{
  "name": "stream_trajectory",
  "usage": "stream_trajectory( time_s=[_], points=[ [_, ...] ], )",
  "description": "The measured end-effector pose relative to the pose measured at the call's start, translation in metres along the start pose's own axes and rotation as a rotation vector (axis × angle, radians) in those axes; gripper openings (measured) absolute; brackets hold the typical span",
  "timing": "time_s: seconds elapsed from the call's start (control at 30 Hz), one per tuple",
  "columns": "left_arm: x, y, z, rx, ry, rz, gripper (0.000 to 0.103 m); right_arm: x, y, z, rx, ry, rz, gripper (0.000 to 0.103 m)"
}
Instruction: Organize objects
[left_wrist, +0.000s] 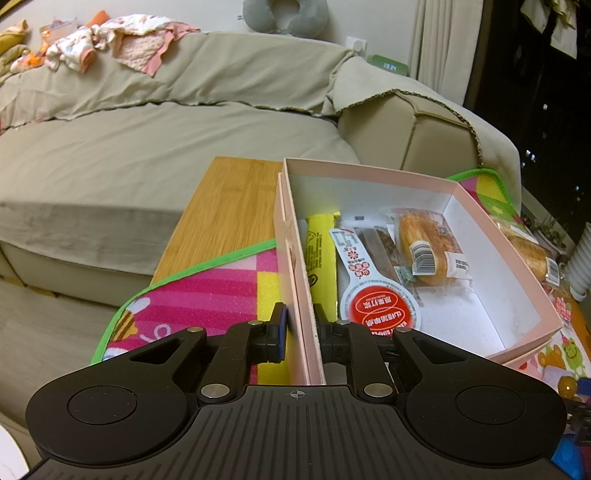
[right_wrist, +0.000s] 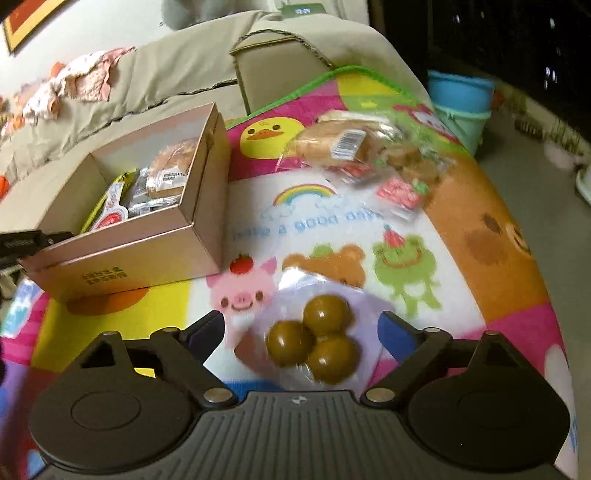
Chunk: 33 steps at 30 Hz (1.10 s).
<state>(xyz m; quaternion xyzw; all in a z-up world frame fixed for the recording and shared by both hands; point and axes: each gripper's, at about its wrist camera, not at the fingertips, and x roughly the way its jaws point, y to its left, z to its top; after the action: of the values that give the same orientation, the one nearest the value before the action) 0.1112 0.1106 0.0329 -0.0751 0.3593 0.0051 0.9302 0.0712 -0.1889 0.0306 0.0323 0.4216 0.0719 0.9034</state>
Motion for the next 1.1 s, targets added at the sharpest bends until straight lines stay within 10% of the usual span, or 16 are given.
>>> stream_trajectory(
  time_s=[0.2, 1.1],
  points=[
    [0.0, 0.0, 0.0, -0.001, 0.0, 0.0, 0.016, -0.002, 0.015, -0.003, -0.133, -0.049, -0.022, 0.055],
    [0.0, -0.001, -0.001, 0.0, 0.0, -0.001, 0.016, -0.12, 0.055, 0.132, -0.144, -0.391, 0.296, 0.062]
  ],
)
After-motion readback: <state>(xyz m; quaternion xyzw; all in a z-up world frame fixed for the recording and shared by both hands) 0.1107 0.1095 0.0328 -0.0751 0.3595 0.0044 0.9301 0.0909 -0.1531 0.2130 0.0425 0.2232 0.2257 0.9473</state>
